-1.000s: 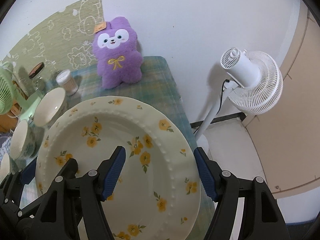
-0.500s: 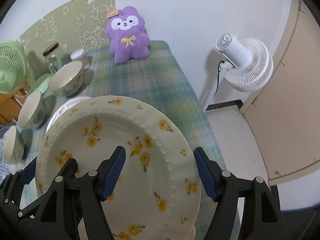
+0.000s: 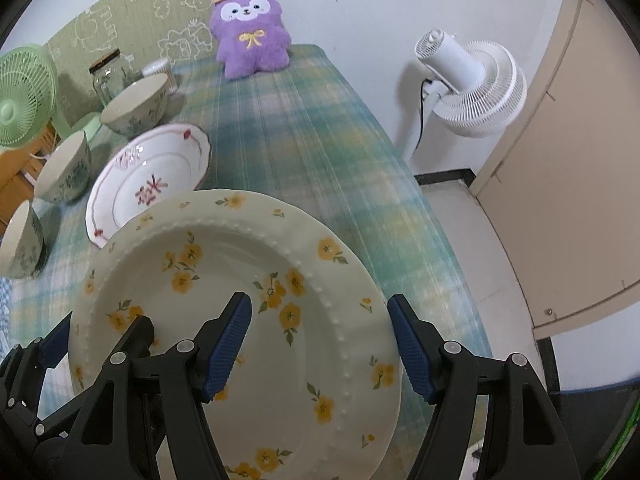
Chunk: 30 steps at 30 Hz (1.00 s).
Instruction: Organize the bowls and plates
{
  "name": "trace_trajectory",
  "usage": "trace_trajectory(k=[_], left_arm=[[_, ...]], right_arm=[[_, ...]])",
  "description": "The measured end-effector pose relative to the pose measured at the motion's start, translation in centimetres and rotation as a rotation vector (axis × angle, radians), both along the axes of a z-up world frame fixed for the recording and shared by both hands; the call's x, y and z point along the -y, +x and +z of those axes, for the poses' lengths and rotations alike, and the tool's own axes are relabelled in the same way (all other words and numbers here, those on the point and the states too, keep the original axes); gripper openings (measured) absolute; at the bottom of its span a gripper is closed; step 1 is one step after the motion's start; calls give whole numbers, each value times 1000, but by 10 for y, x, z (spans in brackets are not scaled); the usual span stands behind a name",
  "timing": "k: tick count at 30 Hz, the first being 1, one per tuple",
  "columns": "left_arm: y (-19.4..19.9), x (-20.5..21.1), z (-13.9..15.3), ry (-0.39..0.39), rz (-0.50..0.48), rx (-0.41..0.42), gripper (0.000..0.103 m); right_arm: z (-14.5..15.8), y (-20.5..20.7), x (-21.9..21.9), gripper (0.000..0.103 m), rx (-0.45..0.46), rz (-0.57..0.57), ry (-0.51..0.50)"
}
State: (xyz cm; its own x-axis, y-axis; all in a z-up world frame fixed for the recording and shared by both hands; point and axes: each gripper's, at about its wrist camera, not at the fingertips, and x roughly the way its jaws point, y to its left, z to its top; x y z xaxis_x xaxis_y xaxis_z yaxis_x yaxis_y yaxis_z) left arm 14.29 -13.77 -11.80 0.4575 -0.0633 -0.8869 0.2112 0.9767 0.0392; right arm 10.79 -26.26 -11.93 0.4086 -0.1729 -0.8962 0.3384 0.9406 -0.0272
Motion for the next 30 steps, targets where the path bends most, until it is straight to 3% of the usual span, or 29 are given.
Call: trace_trajectory(k=[10, 30], left_arm=[[-13, -4, -15, 12, 2, -27, 67], [-4, 11, -30, -2, 36, -64, 67]], right_arm=[[-16, -13, -6, 73, -29, -6, -1], [-32, 2, 7, 73, -65, -14, -42]])
